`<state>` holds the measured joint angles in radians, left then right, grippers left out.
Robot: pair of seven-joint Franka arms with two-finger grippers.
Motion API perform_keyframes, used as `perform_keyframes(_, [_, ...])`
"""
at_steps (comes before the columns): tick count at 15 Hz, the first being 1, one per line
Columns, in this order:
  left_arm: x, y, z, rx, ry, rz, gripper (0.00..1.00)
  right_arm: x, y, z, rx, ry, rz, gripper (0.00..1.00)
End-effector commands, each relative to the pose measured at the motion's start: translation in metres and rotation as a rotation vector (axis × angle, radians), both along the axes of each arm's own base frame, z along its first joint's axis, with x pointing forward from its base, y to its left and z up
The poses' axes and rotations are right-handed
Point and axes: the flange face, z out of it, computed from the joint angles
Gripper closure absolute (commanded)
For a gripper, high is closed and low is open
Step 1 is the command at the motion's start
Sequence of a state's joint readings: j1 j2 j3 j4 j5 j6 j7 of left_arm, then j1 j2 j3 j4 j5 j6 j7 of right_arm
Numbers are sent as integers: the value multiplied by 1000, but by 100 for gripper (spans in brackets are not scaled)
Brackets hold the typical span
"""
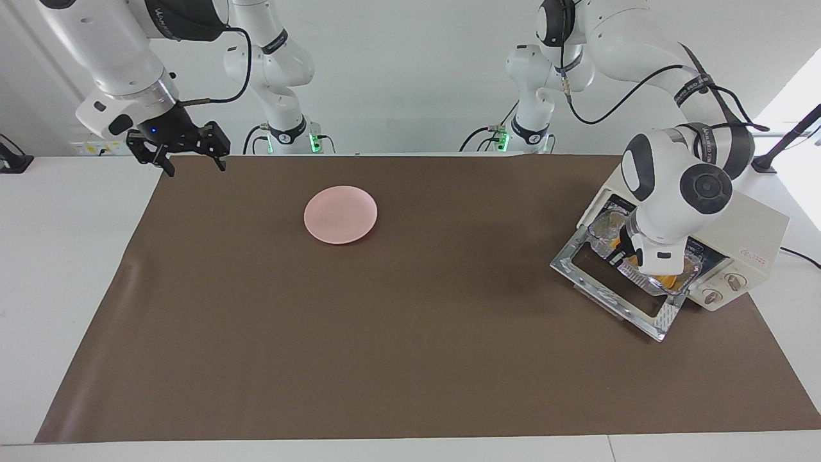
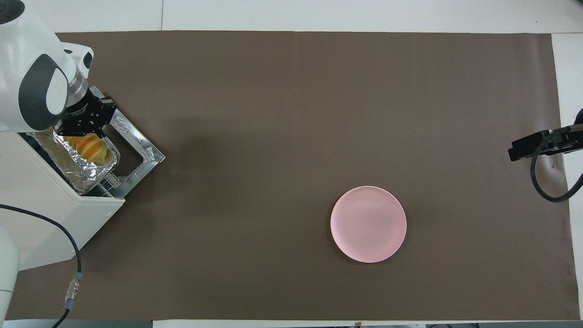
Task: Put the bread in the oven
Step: 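Lower the foil tray into the oven with the left gripper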
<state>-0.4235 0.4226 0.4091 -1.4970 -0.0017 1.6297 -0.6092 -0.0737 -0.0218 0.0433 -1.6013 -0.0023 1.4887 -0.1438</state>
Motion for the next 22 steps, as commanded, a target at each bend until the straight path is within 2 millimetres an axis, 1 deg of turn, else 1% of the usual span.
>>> perform_keyframes(1, [-18, 19, -3, 28, 37, 33, 100, -7, -4, 0, -14, 0, 14, 0])
perform_keyframes(5, [-33, 28, -11, 58, 73, 22, 100, -7, -4, 1, -15, -1, 14, 0])
perform_keyframes(8, [-37, 29, -12, 60, 83, 21, 100, -7, -4, 0, -14, 0, 14, 0])
perform_keyframes(10, [-41, 32, -17, 59, 91, 24, 100, -7, -4, 0, -14, 0, 14, 0])
perform_keyframes(15, [-42, 34, -18, 58, 90, 29, 100, -7, -4, 0, -14, 0, 14, 0])
perform_keyframes(18, [-39, 36, -17, 76, 70, 21, 100, -7, -4, 0, -14, 0, 14, 0])
perform_keyframes(22, [-33, 28, -17, 109, 28, 30, 100, -7, -4, 0, -15, -1, 14, 0])
